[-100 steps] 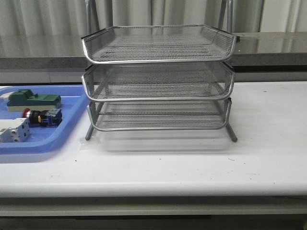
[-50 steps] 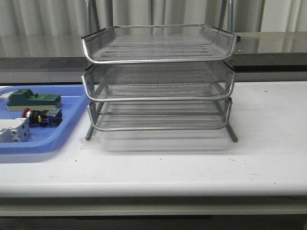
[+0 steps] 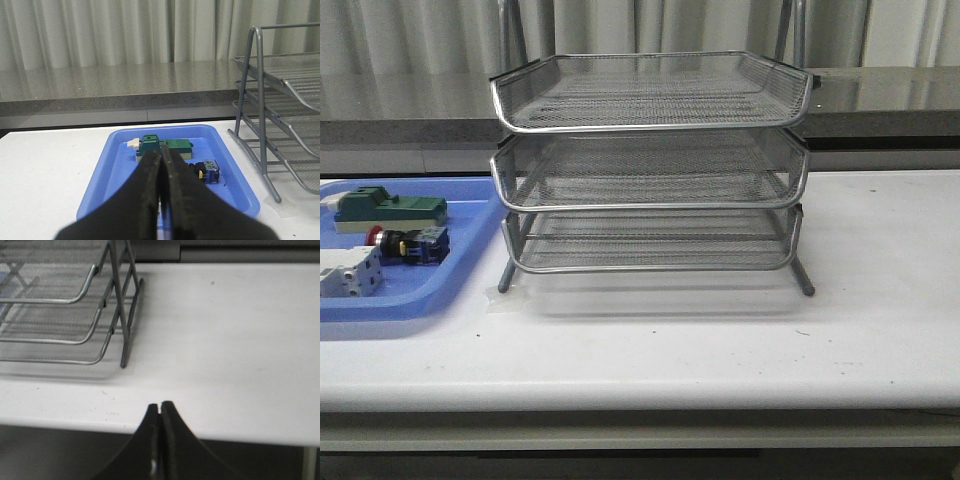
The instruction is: Place button on rack with both arms
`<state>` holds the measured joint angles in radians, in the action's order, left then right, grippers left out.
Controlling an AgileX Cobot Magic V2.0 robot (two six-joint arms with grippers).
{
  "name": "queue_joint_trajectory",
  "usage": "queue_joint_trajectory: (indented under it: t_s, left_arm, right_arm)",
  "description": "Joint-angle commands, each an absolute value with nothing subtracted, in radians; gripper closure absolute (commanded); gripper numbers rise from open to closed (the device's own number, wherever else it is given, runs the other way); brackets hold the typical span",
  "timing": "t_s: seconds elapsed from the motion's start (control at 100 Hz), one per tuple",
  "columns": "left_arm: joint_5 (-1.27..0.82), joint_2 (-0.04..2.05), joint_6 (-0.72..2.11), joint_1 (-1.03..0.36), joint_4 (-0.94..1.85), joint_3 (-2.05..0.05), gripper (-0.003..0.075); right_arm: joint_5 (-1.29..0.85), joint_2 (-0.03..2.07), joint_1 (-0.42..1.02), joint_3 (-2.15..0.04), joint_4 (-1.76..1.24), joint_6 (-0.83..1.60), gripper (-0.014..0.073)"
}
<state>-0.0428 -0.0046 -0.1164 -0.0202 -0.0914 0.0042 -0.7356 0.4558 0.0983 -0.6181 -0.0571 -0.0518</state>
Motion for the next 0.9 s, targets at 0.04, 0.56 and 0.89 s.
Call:
queue_joint_trajectory:
  t_s: [0.04, 0.56, 0.89]
  left_arm:
    - [0.038, -0.036, -0.125, -0.026, -0.084, 0.037, 0.0741]
    - [0.038, -0.036, -0.125, -0.026, -0.084, 0.037, 0.0741]
    - [0.038, -0.036, -0.125, -0.026, -0.084, 0.037, 0.0741]
  right_arm:
    - [-0.688, 0.556, 0.096, -0.68, -0.108, -0.054, 0.0651]
    - [-0.582, 0.768, 0.096, -0.68, -0.302, -0.054, 0.0553]
    - [-0.379, 0.998, 0.104, -0.68, -0.616, 0.0, 0.017]
